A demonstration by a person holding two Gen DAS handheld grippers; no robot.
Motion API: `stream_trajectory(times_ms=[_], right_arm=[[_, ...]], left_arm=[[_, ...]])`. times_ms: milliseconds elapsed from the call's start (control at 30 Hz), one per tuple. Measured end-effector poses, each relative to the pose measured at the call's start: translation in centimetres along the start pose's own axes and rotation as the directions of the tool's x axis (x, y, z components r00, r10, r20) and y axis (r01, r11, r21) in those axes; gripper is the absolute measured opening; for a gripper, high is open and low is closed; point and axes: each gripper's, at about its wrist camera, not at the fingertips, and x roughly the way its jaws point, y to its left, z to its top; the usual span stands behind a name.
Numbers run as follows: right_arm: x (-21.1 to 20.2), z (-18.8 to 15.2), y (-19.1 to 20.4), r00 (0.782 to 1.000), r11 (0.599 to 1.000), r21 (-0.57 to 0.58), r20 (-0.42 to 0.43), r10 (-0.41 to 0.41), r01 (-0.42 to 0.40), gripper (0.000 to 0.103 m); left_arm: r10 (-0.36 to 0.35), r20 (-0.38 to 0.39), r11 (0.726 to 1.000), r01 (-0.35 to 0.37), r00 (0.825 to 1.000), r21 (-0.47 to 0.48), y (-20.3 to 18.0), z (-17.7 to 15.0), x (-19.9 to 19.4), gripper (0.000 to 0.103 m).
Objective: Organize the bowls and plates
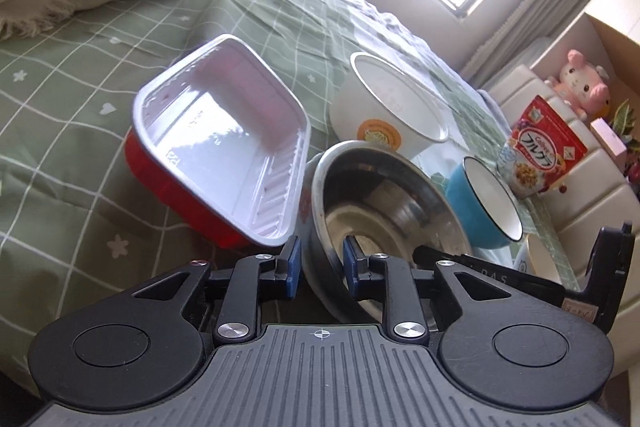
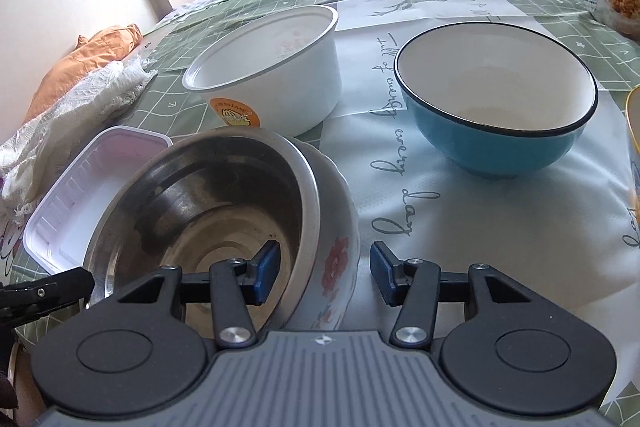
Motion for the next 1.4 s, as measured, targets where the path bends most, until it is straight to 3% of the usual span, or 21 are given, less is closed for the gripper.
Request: stream_trajectory(times_ms=[133,200,267,600,833,900,1233,1400], right_arm=[[-0.1,0.1,-0.2,1.000,1.000,-0.005,-0.005,0.027,-0.027,0.050],[0.1,0.3,-0.1,0.999,0.999,-0.028,-0.008,0.031,-0.032,0.050],[0.6,0.5,0.0,0.999,0.998,-0.048,-0.018,0.028,-0.029,0.050],[1.6,1.4,0.1,0.995,0.995,-0.040,-0.053,0.089,-0.091,0.052],[0.8,0.7,-0.2,0.993,0.993,-0.039,-0.048,0.110,-0.112,0.051],[0.4,0.3,-0.3,0.993,0.993,-0.042,-0.039,0.109,-0.110,0.051],[-3.1,-1.6,-2.5,0.999,0.999,-0.031,-0.005,0.036,-0.036,0.052],[-2.9,-2.2,-3.6,0.998,0.998,-0.002,-0.016,0.059,-0.059,0.052]], left_arm=[[-0.040,-0.049,0.993,0.034,0.998,-0.112,1.2,0.1,-0.1,0.027],[-0.007,-0.051,0.993,0.001,0.999,-0.119,1.3,0.1,-0.2,0.042],[0.024,-0.058,0.992,-0.031,0.998,-0.124,1.3,0.1,-0.1,0.050],[-0.064,-0.141,0.973,0.030,0.988,-0.230,1.4,0.4,4.0,0.045],[0.050,-0.166,0.992,-0.069,0.985,-0.107,-1.1,0.8,5.9,0.044],[0.072,-0.161,0.993,-0.085,0.984,-0.079,-1.9,0.7,6.1,0.050],[0.052,-0.190,0.999,-0.052,0.980,0.004,-5.0,0.4,8.3,0.051],[0.051,-0.189,0.999,-0.049,0.981,0.011,-5.5,0.5,8.2,0.049]])
